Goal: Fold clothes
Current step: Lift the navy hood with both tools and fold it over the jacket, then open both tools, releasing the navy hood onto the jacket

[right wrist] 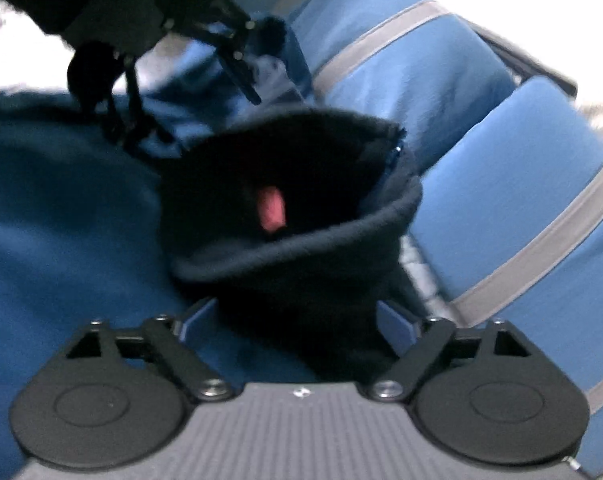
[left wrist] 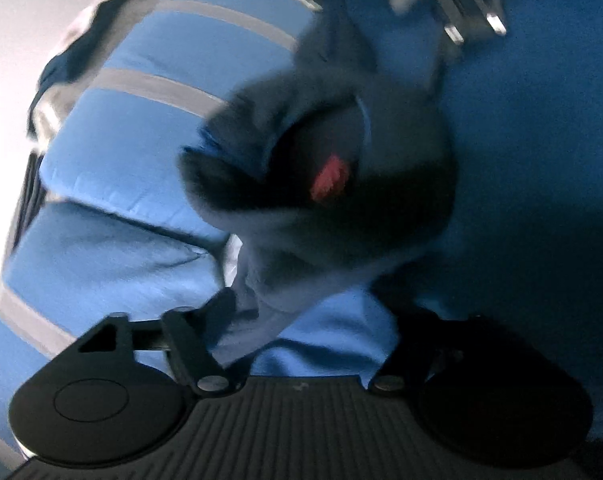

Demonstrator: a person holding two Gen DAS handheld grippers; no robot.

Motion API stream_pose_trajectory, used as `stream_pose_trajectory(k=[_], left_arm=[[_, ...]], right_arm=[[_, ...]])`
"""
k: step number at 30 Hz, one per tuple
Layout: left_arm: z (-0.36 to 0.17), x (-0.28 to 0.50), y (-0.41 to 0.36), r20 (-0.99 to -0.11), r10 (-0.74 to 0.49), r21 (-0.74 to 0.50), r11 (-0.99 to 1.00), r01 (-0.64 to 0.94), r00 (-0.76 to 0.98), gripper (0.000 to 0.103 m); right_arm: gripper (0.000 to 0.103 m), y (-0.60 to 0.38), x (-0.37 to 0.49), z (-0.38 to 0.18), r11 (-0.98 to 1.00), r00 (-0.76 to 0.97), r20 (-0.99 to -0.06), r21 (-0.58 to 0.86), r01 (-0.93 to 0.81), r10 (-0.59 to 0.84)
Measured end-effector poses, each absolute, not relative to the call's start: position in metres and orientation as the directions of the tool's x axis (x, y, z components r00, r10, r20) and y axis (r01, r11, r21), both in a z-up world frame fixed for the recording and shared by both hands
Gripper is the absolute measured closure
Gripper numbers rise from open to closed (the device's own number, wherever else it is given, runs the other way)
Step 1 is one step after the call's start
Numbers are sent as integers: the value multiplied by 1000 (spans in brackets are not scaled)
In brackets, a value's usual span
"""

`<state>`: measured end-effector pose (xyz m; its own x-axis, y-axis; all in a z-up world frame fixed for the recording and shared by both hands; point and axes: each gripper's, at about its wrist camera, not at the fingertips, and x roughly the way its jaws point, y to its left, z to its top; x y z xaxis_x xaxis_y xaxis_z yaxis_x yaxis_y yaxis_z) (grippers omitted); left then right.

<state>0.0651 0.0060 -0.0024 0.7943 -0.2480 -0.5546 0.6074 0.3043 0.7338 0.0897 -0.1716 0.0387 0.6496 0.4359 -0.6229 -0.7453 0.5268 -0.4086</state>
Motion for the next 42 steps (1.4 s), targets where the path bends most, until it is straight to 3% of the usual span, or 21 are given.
stream_pose_trajectory(k=[3, 7, 9, 10, 11, 12, 14, 17, 25, 31, 36, 37, 39, 42], left_arm=[[27, 57, 10, -559, -284, 580, 537, 612, 779, 25], [46, 91, 2, -573, -263, 361, 770, 527, 776, 25], [48, 111, -6, -575, -283, 290, 806, 515, 767, 25], [48, 121, -11, -573, -293, 267, 816, 513, 765, 26], [45, 127, -17, -577, -279, 269, 823, 501, 768, 29], [43, 133, -23, -580, -257, 278, 830, 484, 773, 52], [36, 130, -27, -591, -208, 333, 817, 471, 779, 86], [23, 116, -27, -606, -129, 455, 753, 476, 785, 92], [-28, 55, -3, -542, -6, 774, 386, 502, 840, 92], [-51, 43, -5, -497, -9, 843, 235, 485, 868, 93], [-45, 41, 0, -478, -50, 848, 234, 475, 877, 90], [-43, 39, 0, -472, -54, 853, 227, 471, 880, 87], [-40, 36, 0, -459, -60, 862, 211, 461, 886, 61], [-29, 27, 5, -452, -97, 865, 196, 463, 886, 34]], right_arm=[[3, -178, 92, 59, 647, 650, -584, -260, -717, 486], [5, -178, 114, 68, 832, 713, -556, -65, -550, 427], [18, -173, 122, 62, 871, 728, -565, -34, -491, 389], [37, -169, 123, 58, 883, 740, -574, -60, -466, 352], [65, -171, 121, 57, 879, 741, -581, -89, -468, 336], [79, -172, 119, 55, 874, 742, -589, -118, -471, 320], [89, -175, 115, 51, 862, 745, -601, -175, -475, 288], [92, -179, 110, 46, 838, 750, -617, -259, -480, 239], [94, -172, 74, 17, 591, 688, -683, -458, -664, 245], [89, -158, 48, -8, 386, 739, -634, -639, -666, 225], [41, -173, 36, 6, 389, 776, -575, -673, -629, 259], [31, -176, 34, 9, 390, 783, -563, -679, -621, 266], [29, -182, 30, 14, 392, 796, -538, -694, -605, 276], [27, -192, 33, 14, 355, 837, -493, -758, -548, 239]])
